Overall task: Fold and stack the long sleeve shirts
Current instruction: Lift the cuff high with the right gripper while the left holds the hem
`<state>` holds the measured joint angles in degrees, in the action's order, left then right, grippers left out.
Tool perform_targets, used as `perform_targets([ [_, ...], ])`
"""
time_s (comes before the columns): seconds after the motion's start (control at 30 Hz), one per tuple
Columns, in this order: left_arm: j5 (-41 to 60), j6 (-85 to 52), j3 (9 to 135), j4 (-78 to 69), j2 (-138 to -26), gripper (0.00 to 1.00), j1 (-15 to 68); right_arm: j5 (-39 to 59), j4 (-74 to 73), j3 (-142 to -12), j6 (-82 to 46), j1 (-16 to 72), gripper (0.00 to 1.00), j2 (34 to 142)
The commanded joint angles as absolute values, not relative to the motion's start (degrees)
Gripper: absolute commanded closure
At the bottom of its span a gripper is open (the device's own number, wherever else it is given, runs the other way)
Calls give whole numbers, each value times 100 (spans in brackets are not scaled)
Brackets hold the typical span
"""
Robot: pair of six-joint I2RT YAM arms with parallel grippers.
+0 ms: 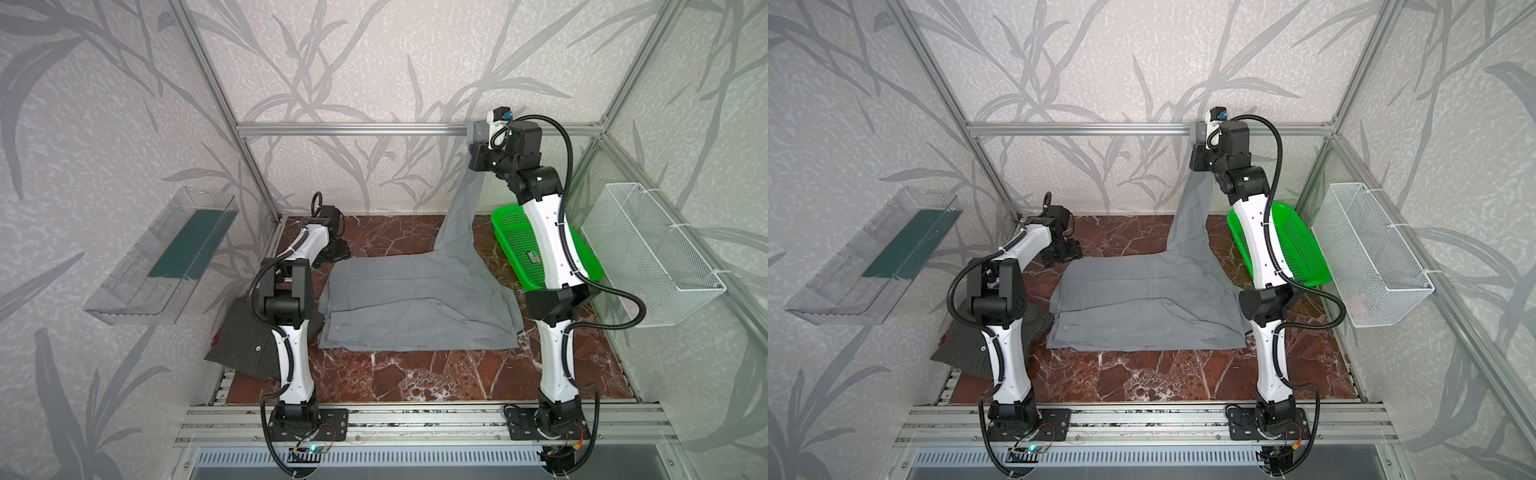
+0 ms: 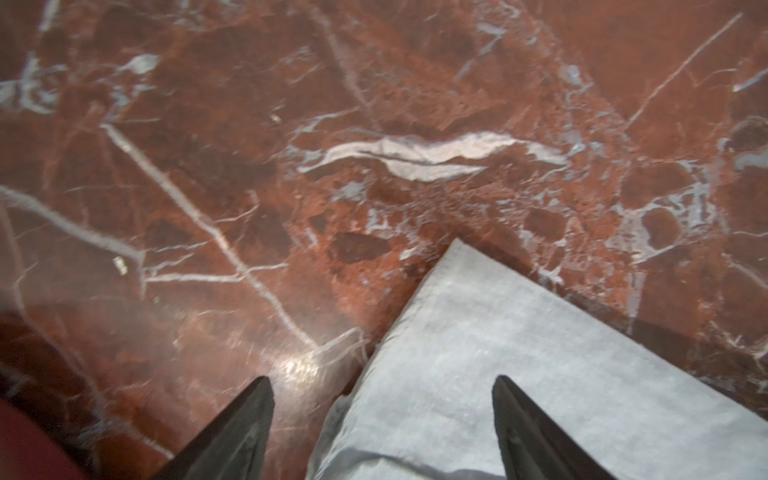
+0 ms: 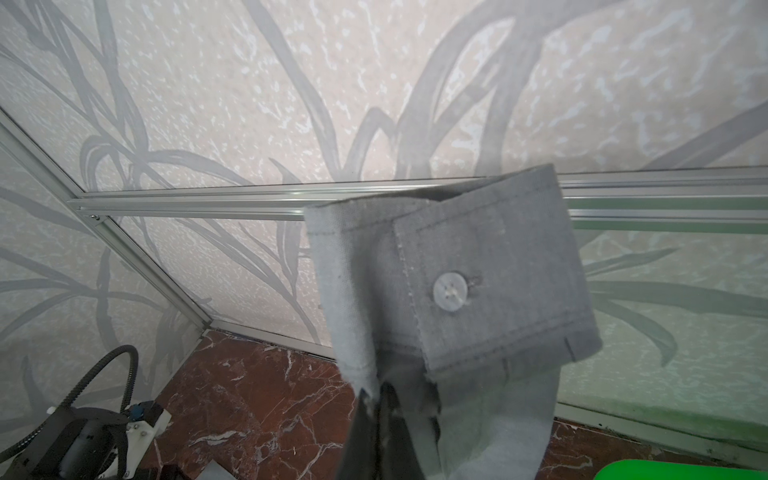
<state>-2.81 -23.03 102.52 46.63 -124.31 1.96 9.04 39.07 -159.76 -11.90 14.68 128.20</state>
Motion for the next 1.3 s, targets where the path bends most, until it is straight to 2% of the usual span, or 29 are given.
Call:
perform_targets([
  [0.0,139,-2049,10476,4878,-12617,17,198,1079,3795,-15841,-1115,1494,100,12489],
  [0.5,237,-2003,10691,4922,-13200,46,255,1213,3878,-15718,-1213,1547,100,12366],
  [0.8,183,-1955,10904,4941,-13345,57,248,1196,3813,-15445,-1230,1564,100,12208],
  [1.0,179,-1925,11002,5011,-13406,74,255,1152,3795,-15305,-1219,1572,100,12098],
  [1.2,158,-1898,11111,5024,-13266,98,249,1033,3788,-15245,-1236,1573,100,12002],
  [1.27,167,-1929,11120,5008,-13155,100,247,951,3818,-15227,-1214,1573,100,11954],
])
